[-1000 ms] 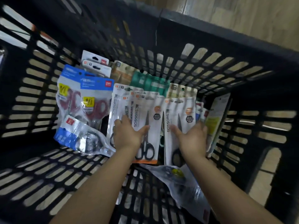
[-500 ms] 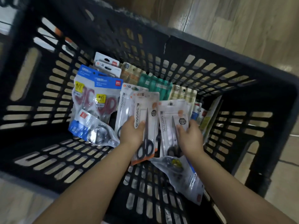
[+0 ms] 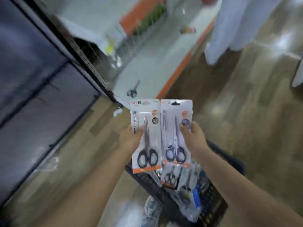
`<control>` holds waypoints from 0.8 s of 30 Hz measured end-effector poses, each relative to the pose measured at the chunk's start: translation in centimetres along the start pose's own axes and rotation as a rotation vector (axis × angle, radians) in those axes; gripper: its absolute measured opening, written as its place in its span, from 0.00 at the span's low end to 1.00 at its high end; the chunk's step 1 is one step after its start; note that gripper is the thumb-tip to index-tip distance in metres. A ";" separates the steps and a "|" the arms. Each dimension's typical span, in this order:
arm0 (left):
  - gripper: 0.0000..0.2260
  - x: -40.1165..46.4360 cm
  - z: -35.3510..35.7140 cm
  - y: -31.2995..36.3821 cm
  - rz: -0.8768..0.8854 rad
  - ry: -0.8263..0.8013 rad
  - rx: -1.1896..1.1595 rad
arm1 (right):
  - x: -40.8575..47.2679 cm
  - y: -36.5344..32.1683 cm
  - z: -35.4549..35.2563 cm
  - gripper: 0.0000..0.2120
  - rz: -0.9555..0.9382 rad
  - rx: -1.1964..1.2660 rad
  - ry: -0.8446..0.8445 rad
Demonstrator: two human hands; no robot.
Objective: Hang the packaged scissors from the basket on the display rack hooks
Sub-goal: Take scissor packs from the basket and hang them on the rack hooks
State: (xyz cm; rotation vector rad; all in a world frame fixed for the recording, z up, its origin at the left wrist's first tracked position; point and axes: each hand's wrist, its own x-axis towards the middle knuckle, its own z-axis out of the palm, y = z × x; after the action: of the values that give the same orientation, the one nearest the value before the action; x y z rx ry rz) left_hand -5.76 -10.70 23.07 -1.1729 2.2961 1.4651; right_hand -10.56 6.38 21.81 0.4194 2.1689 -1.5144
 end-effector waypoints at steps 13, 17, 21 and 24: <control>0.06 -27.1 -32.2 17.6 0.218 0.417 -0.412 | -29.8 -35.5 -1.0 0.04 -0.667 -0.011 -0.324; 0.07 -33.7 -38.1 15.2 0.228 0.555 -0.561 | -37.3 -38.0 2.2 0.11 -0.736 -0.043 -0.462; 0.08 -37.9 -42.0 10.2 0.190 0.687 -0.586 | -42.8 -37.4 6.3 0.19 -0.748 -0.081 -0.572; 0.09 -40.1 -43.8 4.9 0.128 0.747 -0.605 | -45.8 -36.0 9.5 0.15 -0.746 -0.170 -0.661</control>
State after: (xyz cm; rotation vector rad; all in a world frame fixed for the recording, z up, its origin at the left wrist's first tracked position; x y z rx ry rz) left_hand 28.91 -25.07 69.39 -2.0609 2.4355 2.1431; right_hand 12.39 -14.46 72.09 -0.9212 1.9332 -1.4785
